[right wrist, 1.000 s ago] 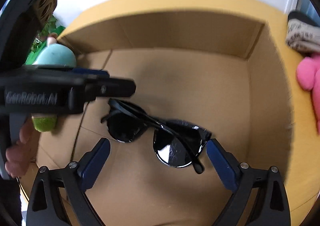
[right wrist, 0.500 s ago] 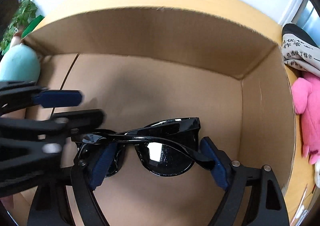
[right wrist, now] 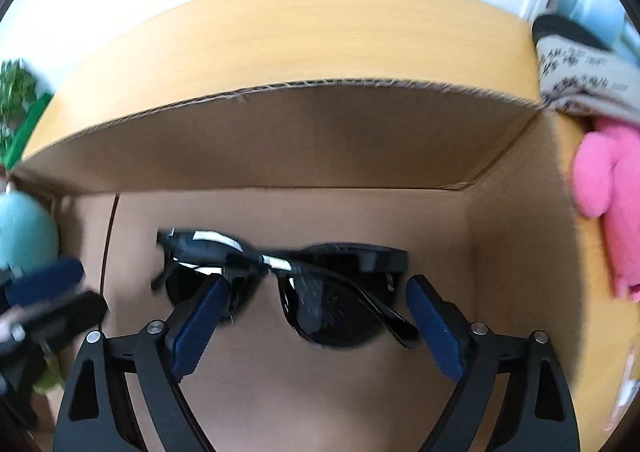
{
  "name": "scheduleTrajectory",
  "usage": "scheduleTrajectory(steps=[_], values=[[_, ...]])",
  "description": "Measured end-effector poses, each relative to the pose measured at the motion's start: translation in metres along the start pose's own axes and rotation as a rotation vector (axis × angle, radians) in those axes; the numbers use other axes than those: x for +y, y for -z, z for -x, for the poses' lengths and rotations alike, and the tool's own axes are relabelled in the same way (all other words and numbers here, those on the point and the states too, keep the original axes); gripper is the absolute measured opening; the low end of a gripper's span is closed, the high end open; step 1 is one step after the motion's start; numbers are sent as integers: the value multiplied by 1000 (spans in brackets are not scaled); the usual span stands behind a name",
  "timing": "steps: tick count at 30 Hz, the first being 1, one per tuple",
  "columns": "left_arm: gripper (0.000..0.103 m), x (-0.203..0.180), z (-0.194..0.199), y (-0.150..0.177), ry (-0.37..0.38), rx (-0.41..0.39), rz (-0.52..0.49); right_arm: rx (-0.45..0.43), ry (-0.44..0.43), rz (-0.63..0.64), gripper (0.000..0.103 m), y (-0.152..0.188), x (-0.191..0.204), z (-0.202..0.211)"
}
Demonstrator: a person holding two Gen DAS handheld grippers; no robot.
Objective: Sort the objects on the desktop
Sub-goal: 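Raise both tools out of the cardboard box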
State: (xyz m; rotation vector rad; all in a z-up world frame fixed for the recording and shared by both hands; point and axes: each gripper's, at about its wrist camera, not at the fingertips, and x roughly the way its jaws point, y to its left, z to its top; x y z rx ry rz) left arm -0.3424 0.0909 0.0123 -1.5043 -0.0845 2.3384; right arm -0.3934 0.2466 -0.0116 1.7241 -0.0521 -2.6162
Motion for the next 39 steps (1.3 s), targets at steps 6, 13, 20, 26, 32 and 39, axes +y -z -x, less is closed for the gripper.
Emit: scheduleTrajectory(steps=[6,13,20,26,32,39], values=[[61,-33,90,26,-66,-289,-41,-126,65,161,99,41,26,64],[83,-63,184,97,-162,-490,-58,-270,129,501,103,95,27,160],[83,-61,223,158,-223,-516,-42,-256,-89,501,103,129,38,240],[83,-58,253,198,-257,-530,-22,-242,92,316,103,141,29,259],[83,-73,268,233,-107,-512,-35,-410,287,367,103,186,51,285],[83,-104,268,266,-66,-523,-113,-438,210,275,103,230,46,289]])
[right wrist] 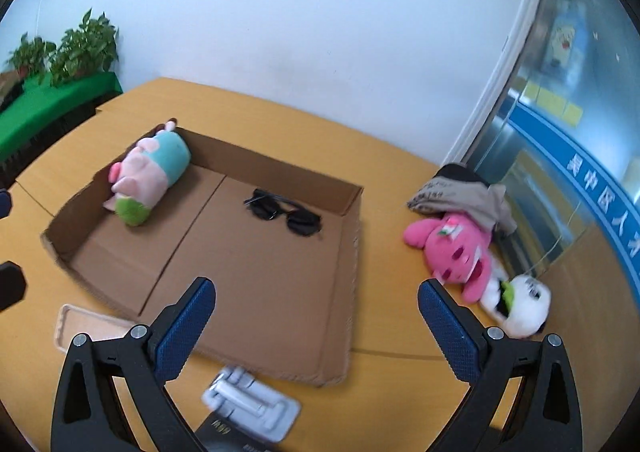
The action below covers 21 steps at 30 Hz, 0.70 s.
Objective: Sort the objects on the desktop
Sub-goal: 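Raise both tools out of the cardboard box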
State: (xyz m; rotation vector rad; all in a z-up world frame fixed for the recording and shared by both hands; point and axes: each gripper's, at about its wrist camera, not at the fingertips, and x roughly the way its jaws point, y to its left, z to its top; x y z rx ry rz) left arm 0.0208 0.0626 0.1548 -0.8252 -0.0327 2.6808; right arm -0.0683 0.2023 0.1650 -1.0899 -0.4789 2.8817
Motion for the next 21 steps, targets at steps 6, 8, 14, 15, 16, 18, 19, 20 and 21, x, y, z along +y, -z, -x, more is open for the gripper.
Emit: scheduleTrajectory(steps=[6,8,14,15,16,18,19,20,21], values=[[83,-14,7,18,-13,-27,-35,-35,-48,-60,103,35,-1,17],[83,-19,7,22,-21,-29,-44,-46,-89,-85,103,44,-3,24],[83,-19,-5,36,-41,9,-1,-94,-127,-111,100,66,-2,36],[83,-17,-7,38,-46,10,11,-99,-129,-118,93,69,-2,37],[83,-14,-10,40,-53,10,26,-98,-135,-125,79,73,-3,36],[80,-8,-14,43,-72,20,51,-79,-154,-142,53,78,-7,30],[78,-6,-17,45,-78,27,58,-68,-167,-154,45,81,-10,27],[62,-4,-19,46,-97,26,71,-61,-184,-168,42,84,-13,23],[29,-1,-22,47,-103,37,75,-57,-207,-186,36,87,-16,20]])
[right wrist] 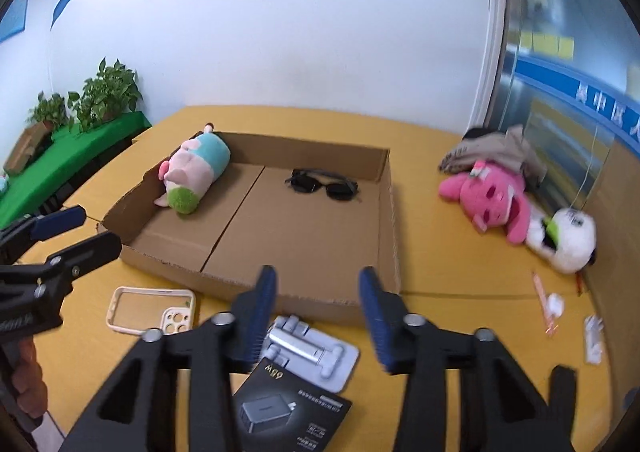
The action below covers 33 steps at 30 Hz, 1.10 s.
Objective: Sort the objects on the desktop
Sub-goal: 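Raise both tools out of the cardboard box, then move both tools toward the black charger box on the table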
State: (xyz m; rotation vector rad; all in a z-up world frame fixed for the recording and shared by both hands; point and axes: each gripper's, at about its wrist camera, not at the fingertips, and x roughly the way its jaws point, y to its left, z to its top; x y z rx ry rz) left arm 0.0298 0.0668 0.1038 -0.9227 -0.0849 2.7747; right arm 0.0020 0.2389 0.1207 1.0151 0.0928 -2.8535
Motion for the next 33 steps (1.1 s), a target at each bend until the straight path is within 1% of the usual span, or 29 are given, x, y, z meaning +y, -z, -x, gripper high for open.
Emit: scheduleTrajectory(steps=[1,2,4,5,6,7,8,9,10,11,12,14,16,19,23,24,26,28,30,31,33], values=[[14,2,-4,1,1,17,0,0,-22,-16,34,2,-4,-1],[5,4,-9,1,0,44,5,-2,-39,-28,34,4,-7,-2],[6,6,-13,5,-6,70,12,-7,-71,-42,34,8,-12,-3],[11,7,-14,7,3,78,19,-7,-89,-43,34,11,-14,-4],[23,8,-14,10,20,84,24,-6,-106,-43,34,14,-15,-4],[34,9,-14,11,32,90,24,-3,-121,-43,39,18,-16,-5],[64,10,-15,14,39,99,22,8,-140,-44,45,23,-17,-6],[81,10,-15,17,38,105,18,24,-159,-45,66,30,-17,-8],[81,10,-15,20,35,104,13,39,-173,-48,89,36,-17,-10],[81,9,-15,22,38,109,8,58,-190,-52,97,43,-18,-13],[81,9,-18,25,49,130,4,81,-212,-60,102,52,-19,-16],[81,7,-26,30,77,175,7,124,-248,-80,102,67,-22,-21],[81,6,-32,35,104,203,12,167,-266,-98,102,83,-26,-26],[81,0,-41,43,156,250,13,199,-299,-104,102,100,-31,-28],[81,-8,-57,56,275,336,37,234,-349,-45,102,119,-24,-28],[81,-12,-63,60,309,368,35,246,-348,-30,102,124,-20,-30],[81,-20,-74,68,347,411,29,279,-332,-2,102,134,-12,-34],[81,-27,-85,75,377,450,32,301,-297,9,102,141,-9,-39],[79,-37,-98,85,423,492,39,306,-258,8,101,146,-10,-43],[79,-41,-101,88,433,505,37,307,-244,8,101,148,-11,-44],[79,-50,-110,93,438,522,19,314,-260,-8,99,151,-14,-48]])
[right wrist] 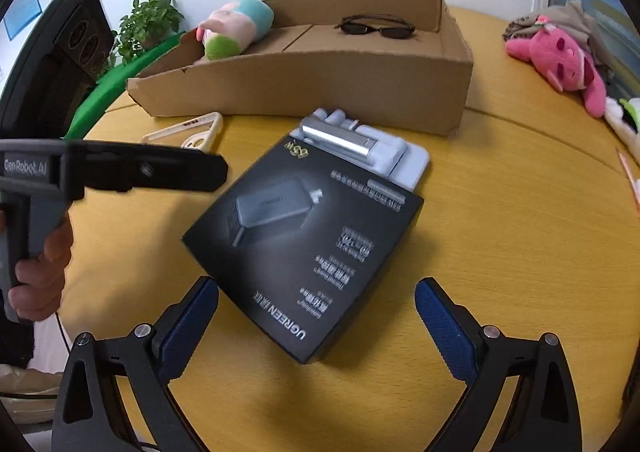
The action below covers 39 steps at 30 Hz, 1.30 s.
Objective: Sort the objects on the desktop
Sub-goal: 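Move both tools toward the black charger box on the table, then close both grippers on the sides of the black charger box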
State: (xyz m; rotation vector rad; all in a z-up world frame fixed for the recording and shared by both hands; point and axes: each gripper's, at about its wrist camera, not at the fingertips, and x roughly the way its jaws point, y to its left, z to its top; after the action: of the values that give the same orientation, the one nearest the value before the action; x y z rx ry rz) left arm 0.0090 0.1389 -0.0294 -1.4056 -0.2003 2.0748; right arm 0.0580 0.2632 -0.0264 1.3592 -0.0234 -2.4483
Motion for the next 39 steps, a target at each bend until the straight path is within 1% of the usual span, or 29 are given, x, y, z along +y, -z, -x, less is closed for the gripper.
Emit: scheduleTrajectory(steps=[1,2,3,4,6,8,12,14,17,21,23,27,29,33,39], values=[[79,-1,-3,0,5,5,-1,4,-7,-3,98,1,-1,-2],[76,-1,-7,0,22,14,0,11,-13,-2,98,1,-1,-4],[70,-1,-13,1,44,31,7,19,-16,6,94,2,1,-8],[71,0,-16,1,58,41,15,26,-20,16,89,2,4,-10],[70,1,-20,4,99,49,27,26,-5,34,89,2,10,-13],[70,1,-20,6,108,45,23,23,-2,42,89,2,13,-14],[70,1,-17,9,94,29,17,28,33,78,88,2,20,-17],[70,-1,-14,12,82,17,-3,29,37,79,88,0,21,-18],[67,-4,-9,16,64,8,-24,30,40,82,88,0,24,-18],[66,3,3,23,61,-21,-7,25,49,105,88,-2,36,-19],[66,6,13,24,59,-39,2,12,42,110,87,-5,45,-17],[58,9,38,26,47,-86,-1,-29,36,142,87,-9,59,-8],[56,9,47,25,41,-99,0,-49,30,151,87,-12,63,-4],[56,7,60,22,9,-130,-6,-78,27,168,86,-20,73,1],[56,6,77,12,7,-179,-16,-139,59,210,86,-33,85,12]])
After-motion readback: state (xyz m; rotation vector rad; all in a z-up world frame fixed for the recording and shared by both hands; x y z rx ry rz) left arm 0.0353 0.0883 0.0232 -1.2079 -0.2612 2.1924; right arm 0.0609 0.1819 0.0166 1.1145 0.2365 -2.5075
